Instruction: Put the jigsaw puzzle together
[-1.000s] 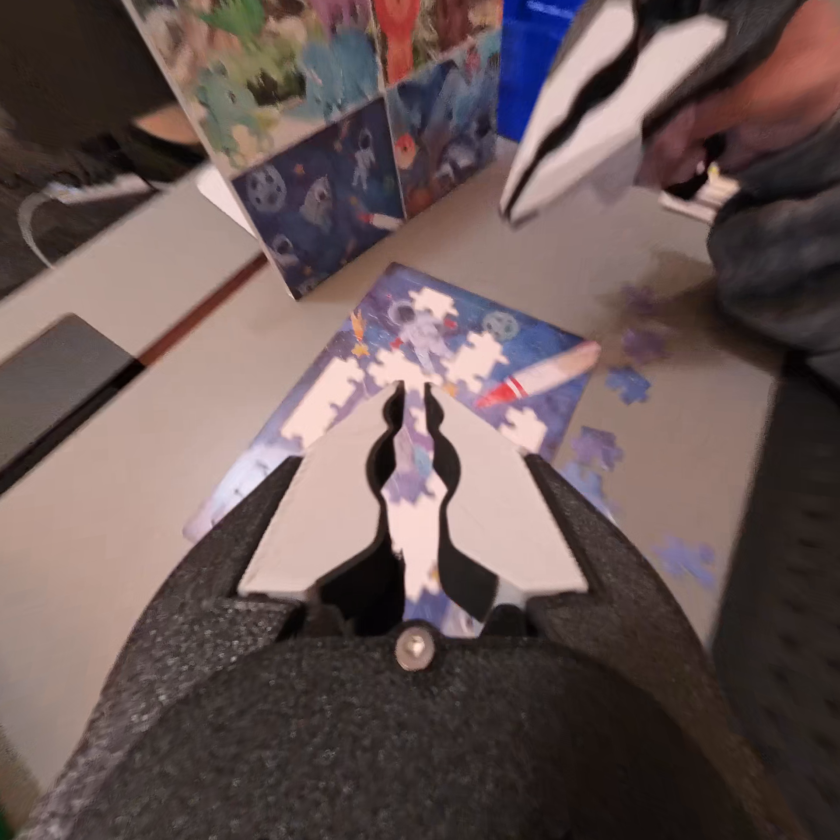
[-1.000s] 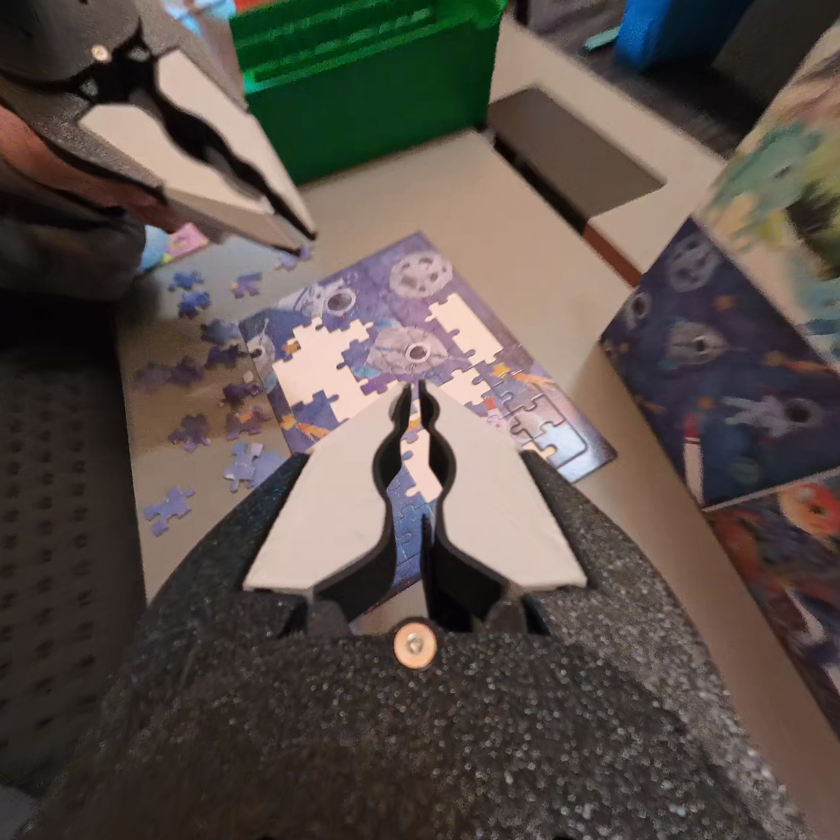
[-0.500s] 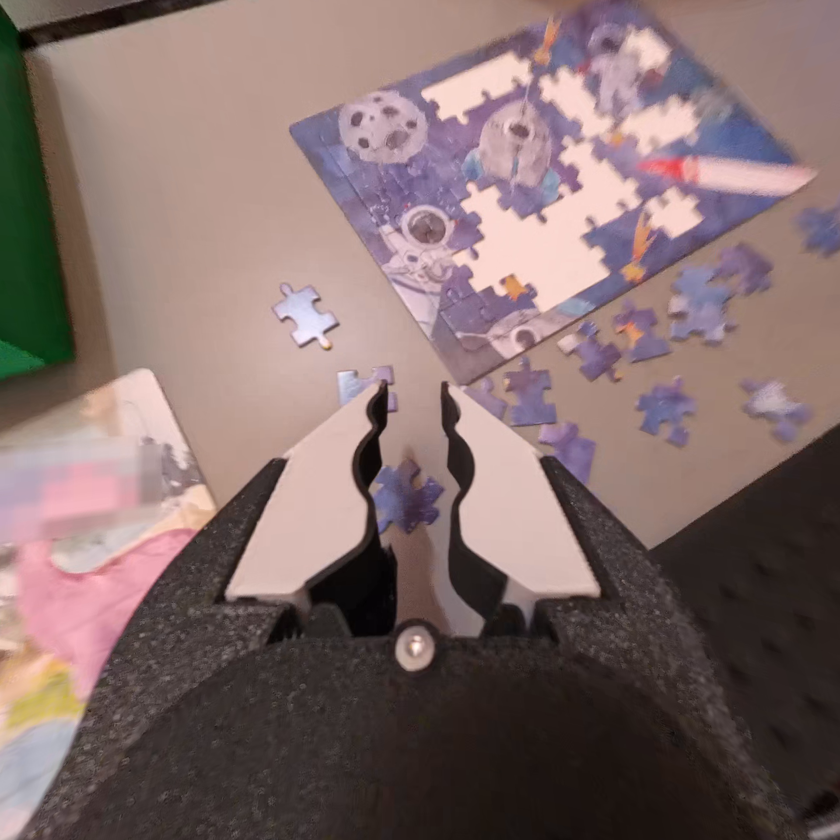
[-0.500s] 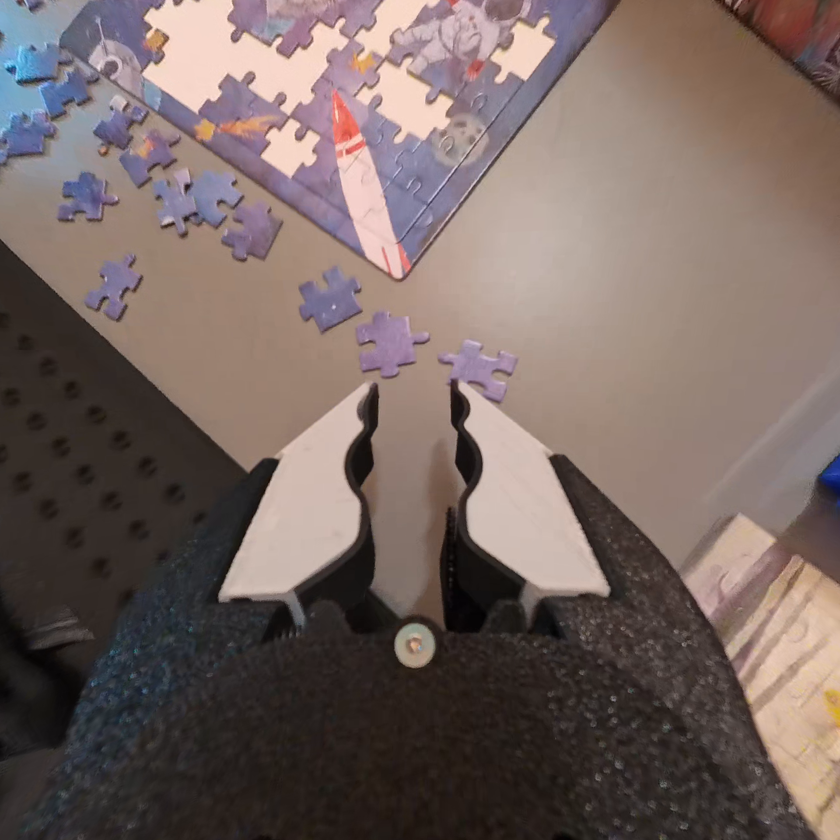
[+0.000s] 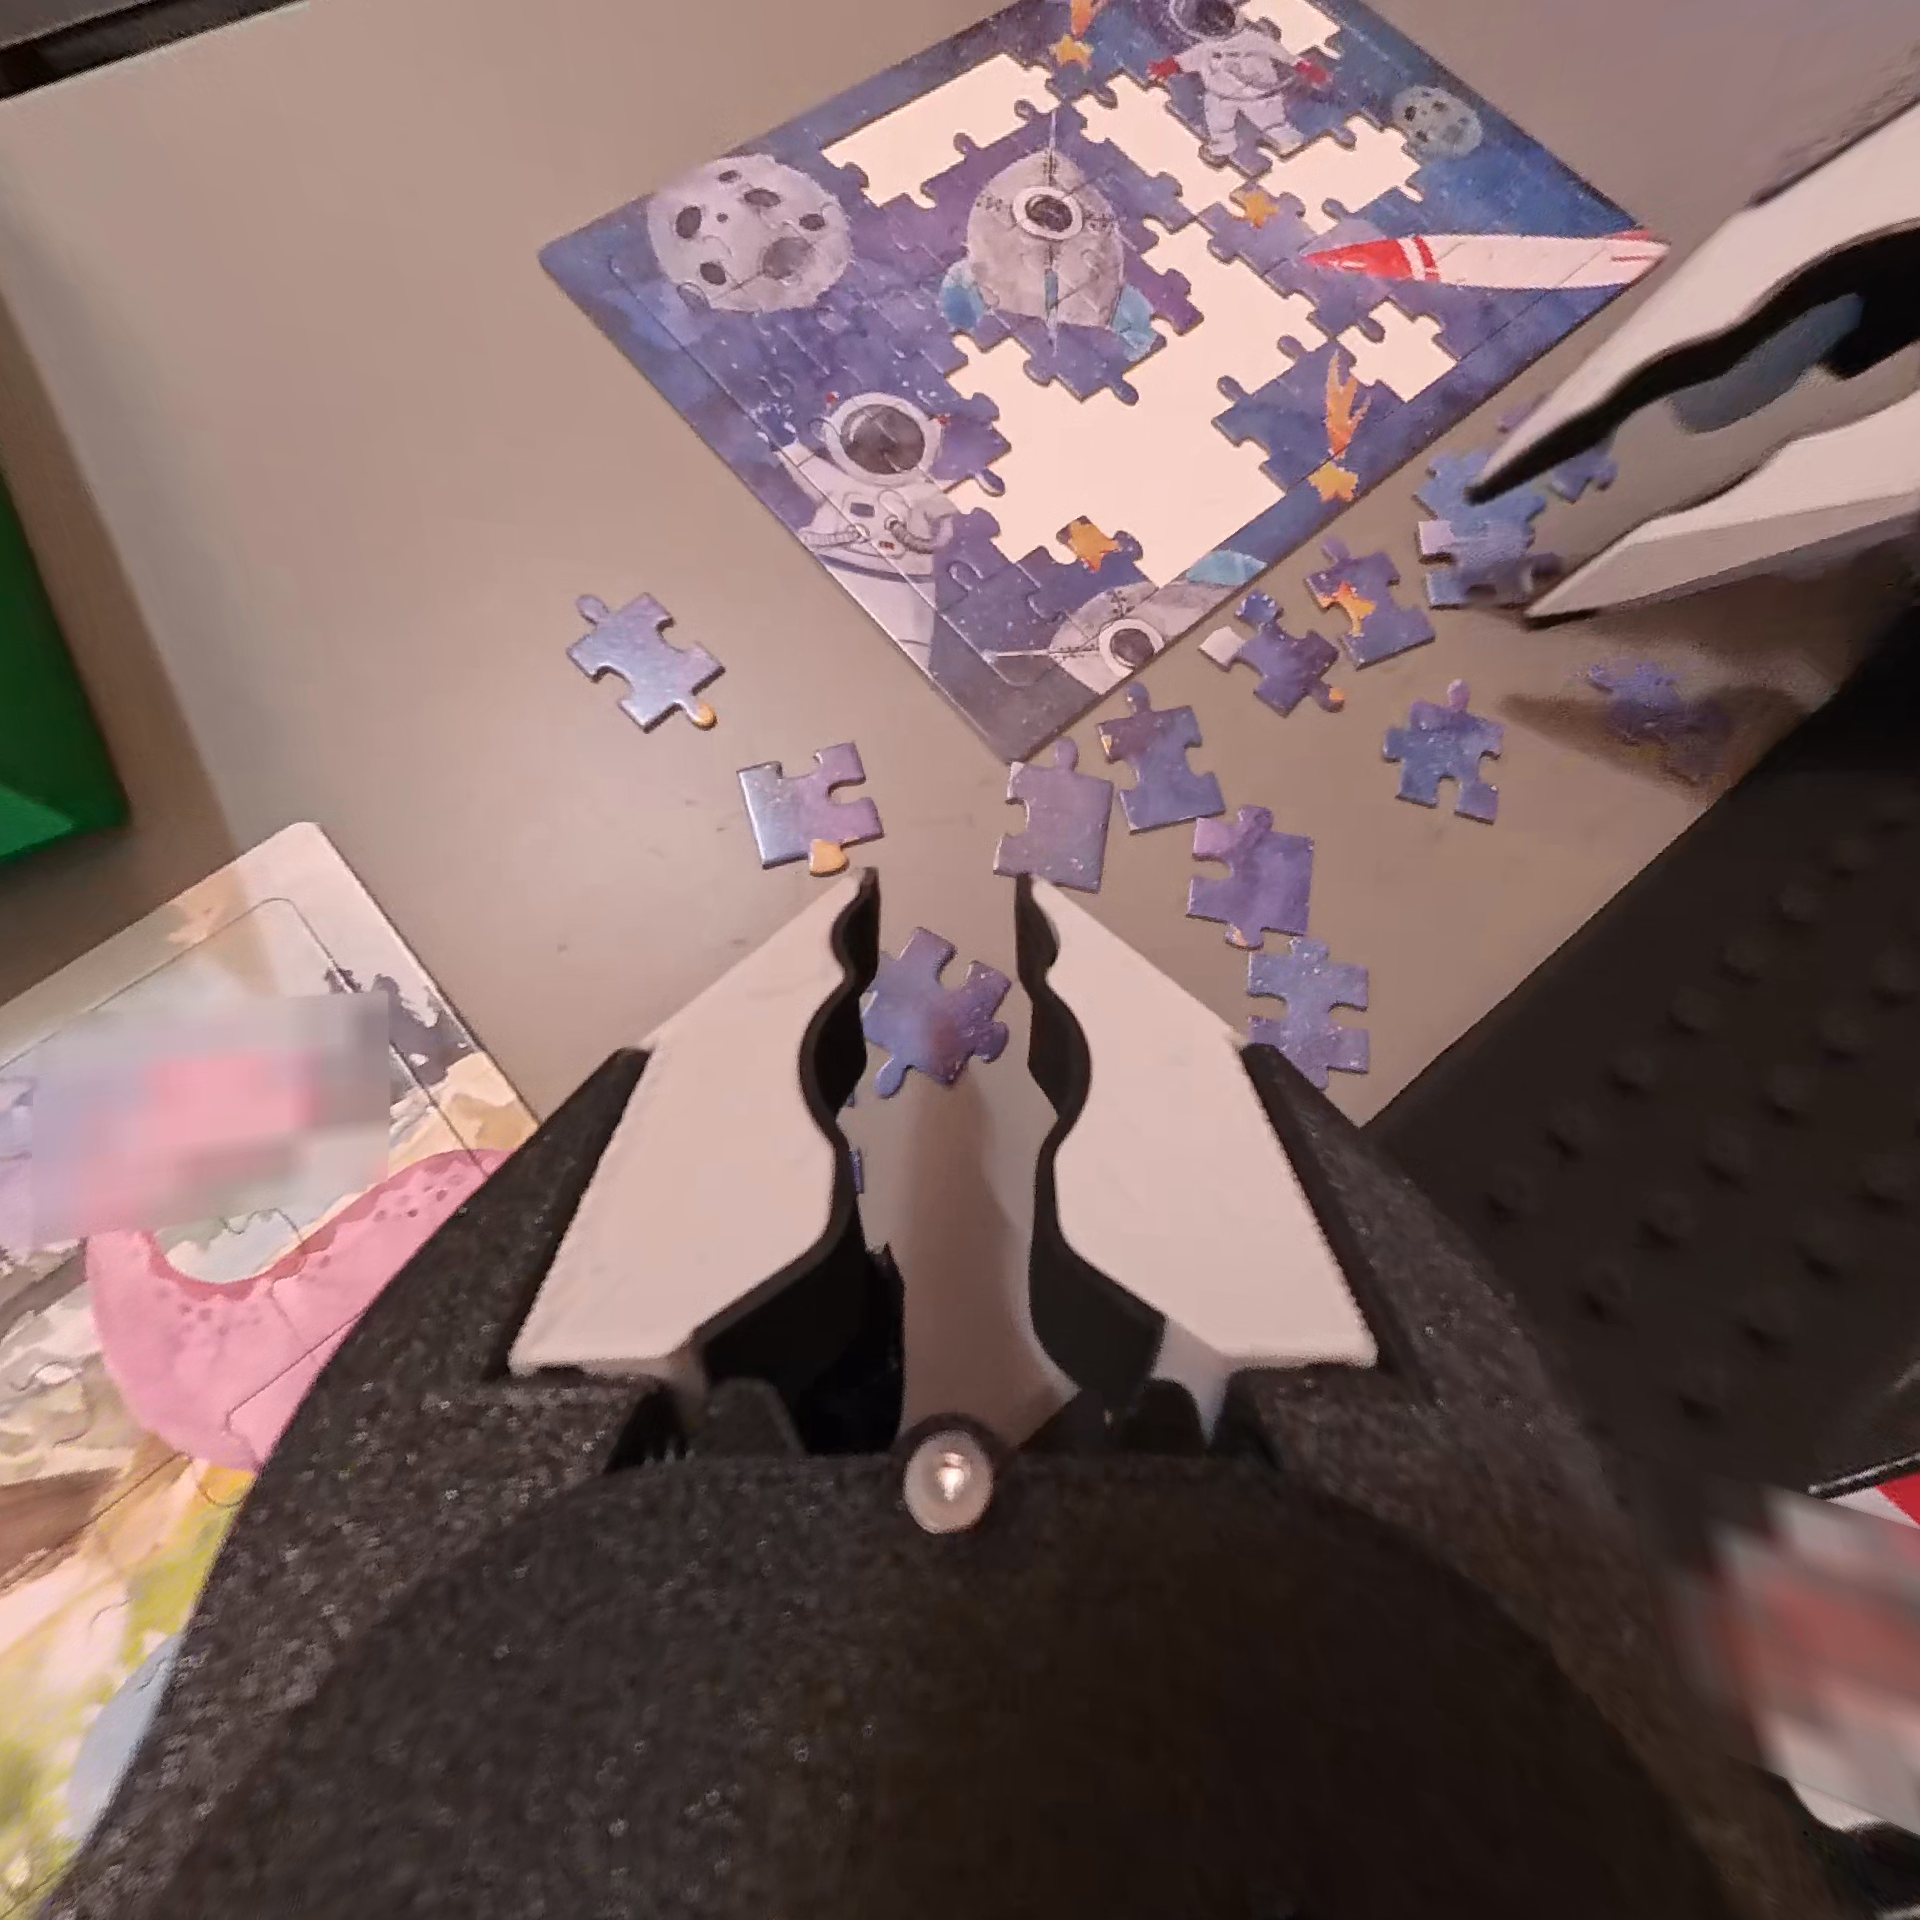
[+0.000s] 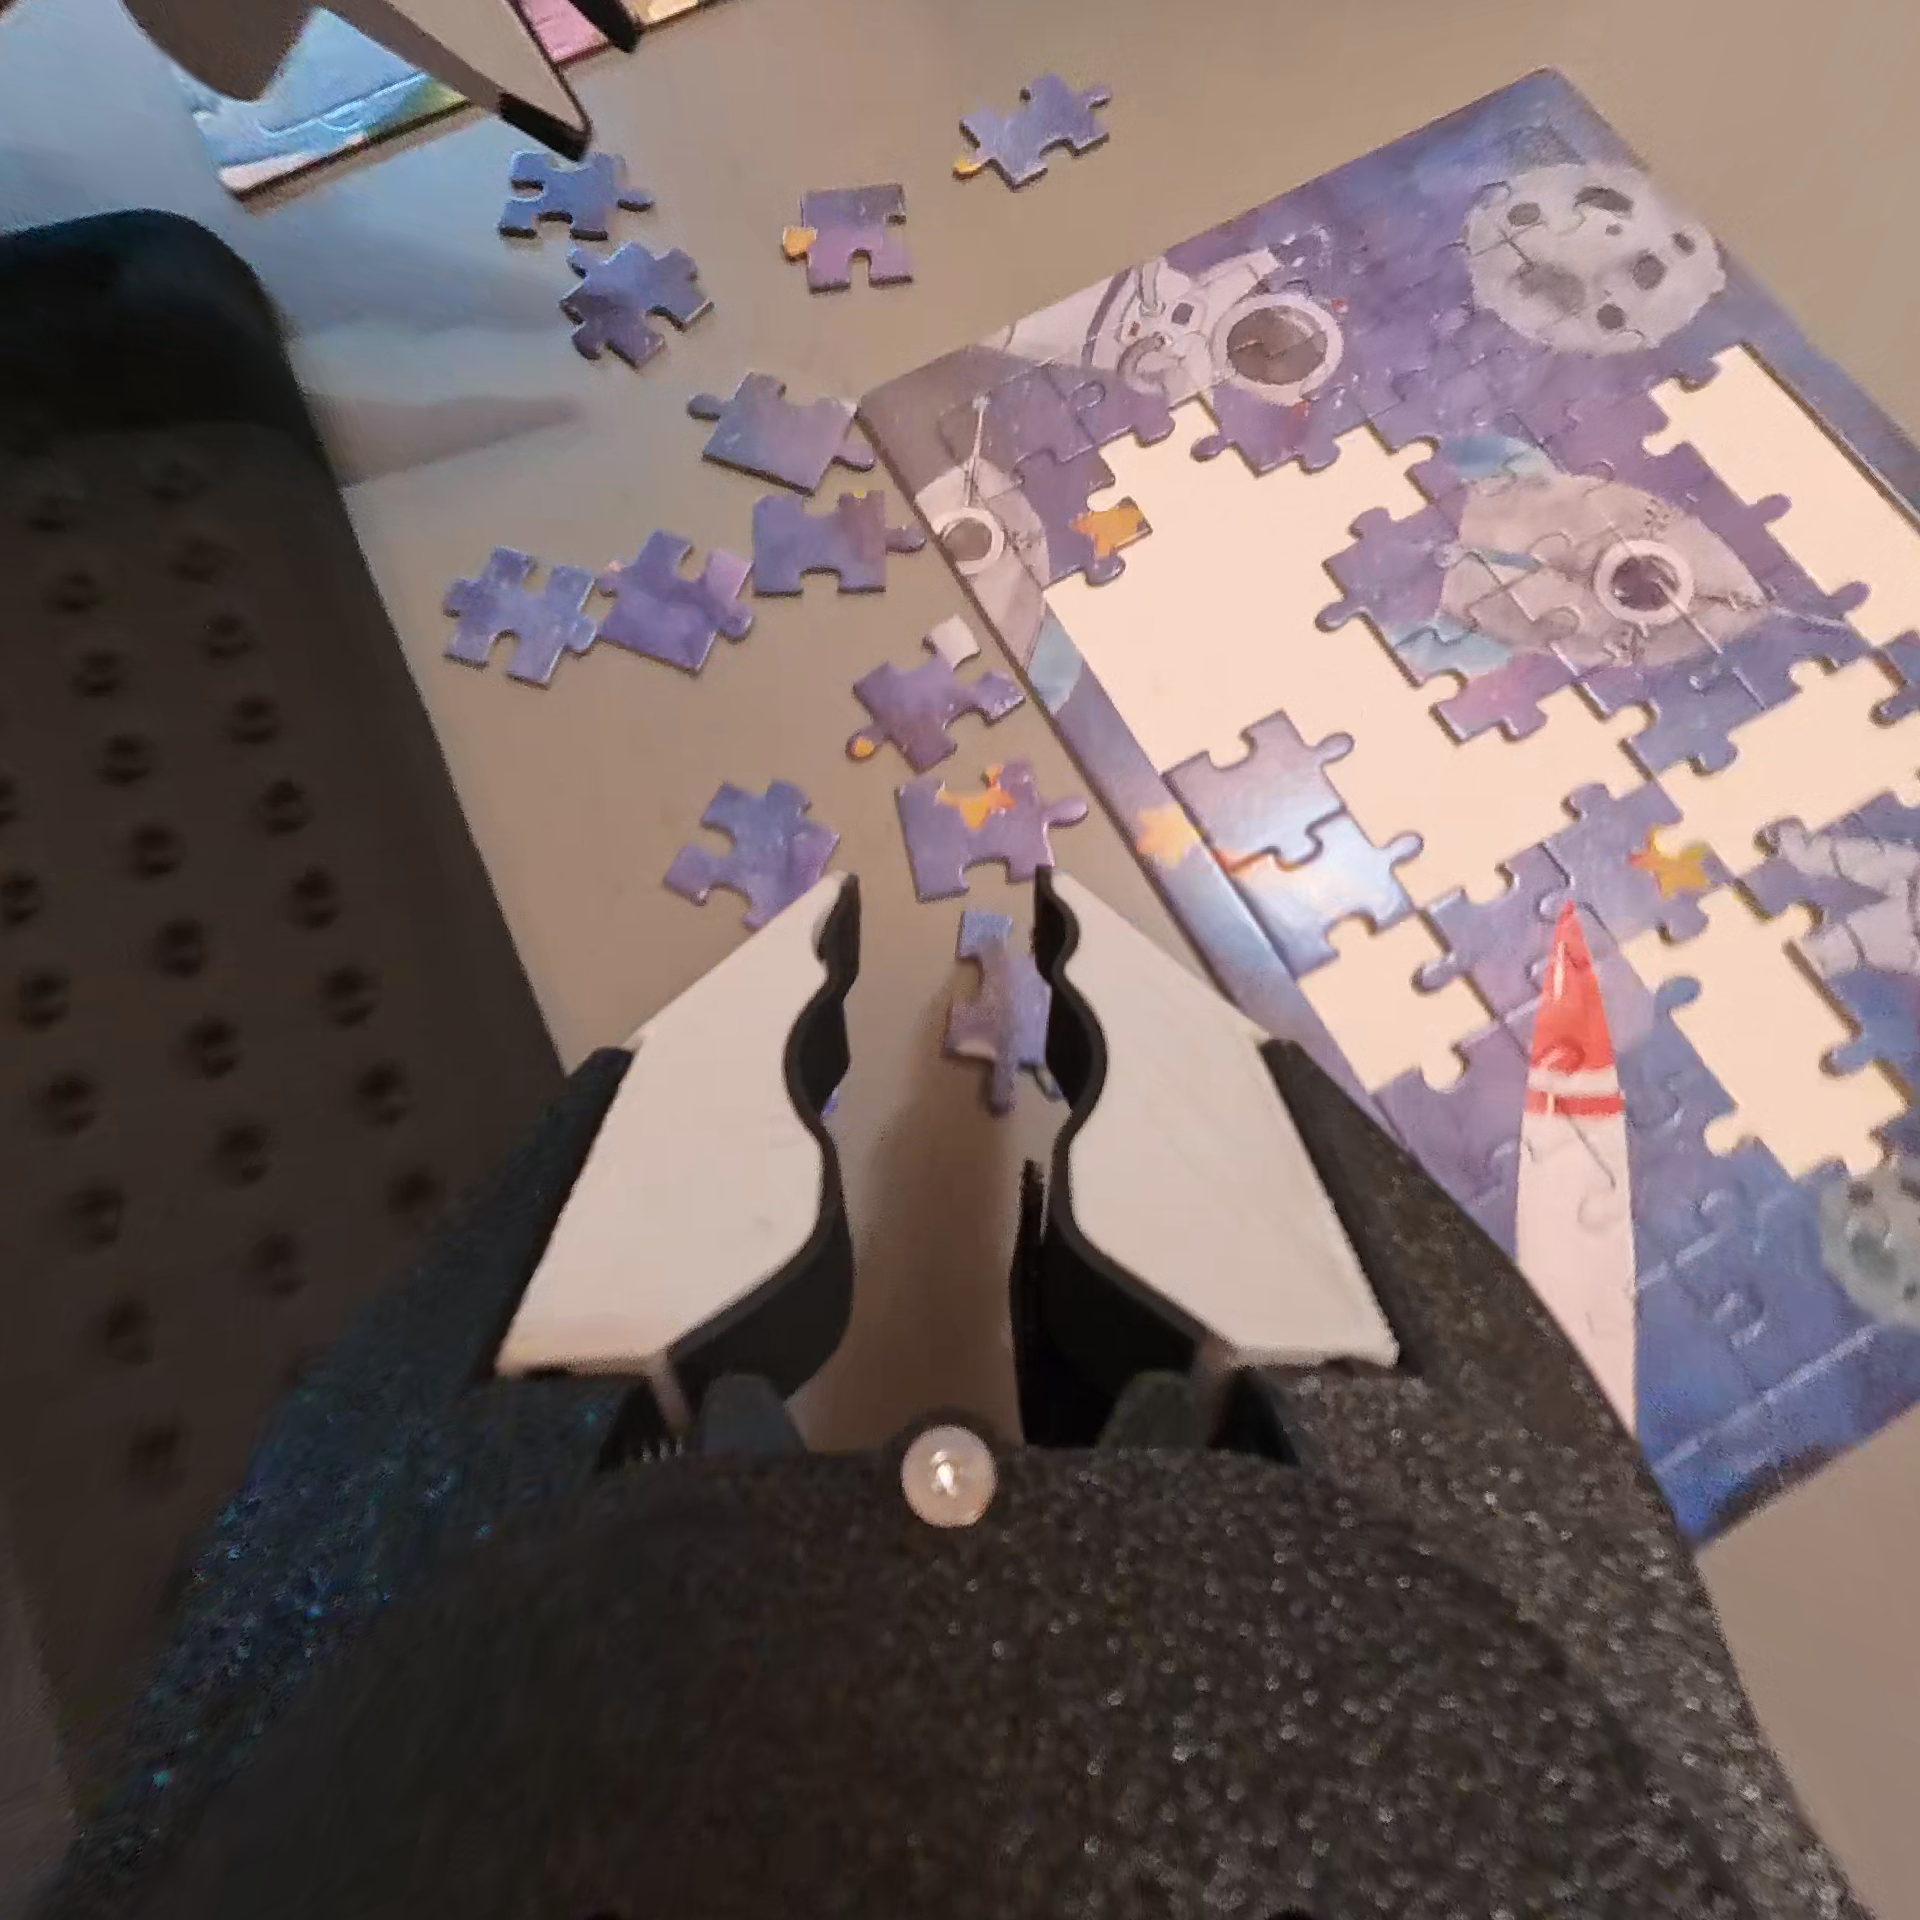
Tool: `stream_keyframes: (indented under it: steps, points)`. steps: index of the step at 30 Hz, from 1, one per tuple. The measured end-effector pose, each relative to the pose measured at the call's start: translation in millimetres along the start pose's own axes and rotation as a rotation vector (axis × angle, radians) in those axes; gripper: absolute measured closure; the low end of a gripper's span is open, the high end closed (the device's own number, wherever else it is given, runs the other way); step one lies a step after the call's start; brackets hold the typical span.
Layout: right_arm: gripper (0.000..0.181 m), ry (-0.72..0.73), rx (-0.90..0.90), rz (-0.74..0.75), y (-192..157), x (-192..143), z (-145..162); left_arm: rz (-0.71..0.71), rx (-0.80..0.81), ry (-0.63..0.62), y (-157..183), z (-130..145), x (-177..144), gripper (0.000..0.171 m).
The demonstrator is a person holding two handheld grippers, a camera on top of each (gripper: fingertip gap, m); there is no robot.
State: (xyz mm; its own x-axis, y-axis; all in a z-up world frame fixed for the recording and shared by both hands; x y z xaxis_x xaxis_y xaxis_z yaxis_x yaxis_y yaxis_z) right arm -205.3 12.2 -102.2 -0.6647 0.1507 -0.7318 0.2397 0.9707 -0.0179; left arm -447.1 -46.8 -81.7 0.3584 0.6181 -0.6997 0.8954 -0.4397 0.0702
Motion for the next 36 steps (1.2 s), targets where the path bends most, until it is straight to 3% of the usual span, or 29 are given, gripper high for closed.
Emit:
stream_keyframes:
  steps: [6, 10, 16, 20, 25, 27, 31, 36]
  points:
    - [0.142, -0.077, 0.038, -0.089, 11, 20, -1, 0.060, 0.054, 0.007, 8, 2, 0, 0.146]
    - [0.150, -0.149, -0.086, -0.058, 13, 25, -3, 0.189, 0.023, 0.046, 14, 2, -2, 0.146]
    - [0.151, -0.168, -0.119, -0.102, 16, 26, -4, 0.205, -0.014, 0.045, 9, 5, 2, 0.146]
    - [0.151, -0.147, -0.107, -0.101, 20, 13, 2, 0.231, -0.041, 0.051, 11, 3, 5, 0.146]
    - [0.151, -0.088, -0.162, -0.039, 25, -25, -9, 0.313, -0.085, 0.062, 27, -8, 10, 0.146]
    - [0.151, -0.059, -0.184, -0.054, 18, -38, -17, 0.249, -0.056, -0.005, 25, -5, 14, 0.146]
    - [0.151, -0.084, -0.231, -0.050, 6, -42, -15, -0.142, 0.060, -0.163, -22, 17, 5, 0.146]
    - [0.151, -0.110, -0.171, -0.025, 10, -32, 20, -0.078, -0.012, -0.083, -32, 13, -4, 0.145]
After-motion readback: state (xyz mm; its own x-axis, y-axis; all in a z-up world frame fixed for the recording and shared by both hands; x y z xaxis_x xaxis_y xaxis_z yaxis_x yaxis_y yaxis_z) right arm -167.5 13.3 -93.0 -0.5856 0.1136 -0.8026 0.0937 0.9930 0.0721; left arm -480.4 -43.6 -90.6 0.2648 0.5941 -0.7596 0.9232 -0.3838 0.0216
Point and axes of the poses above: each gripper's, where its closed fingertips meet, x out along the fingers, z out of its underside, y = z × x across the jaws, the point moved 7 cm from there along -x, back along the fingers, and after that the axes turned 2 degrees about -y, right-handed, at the moved point
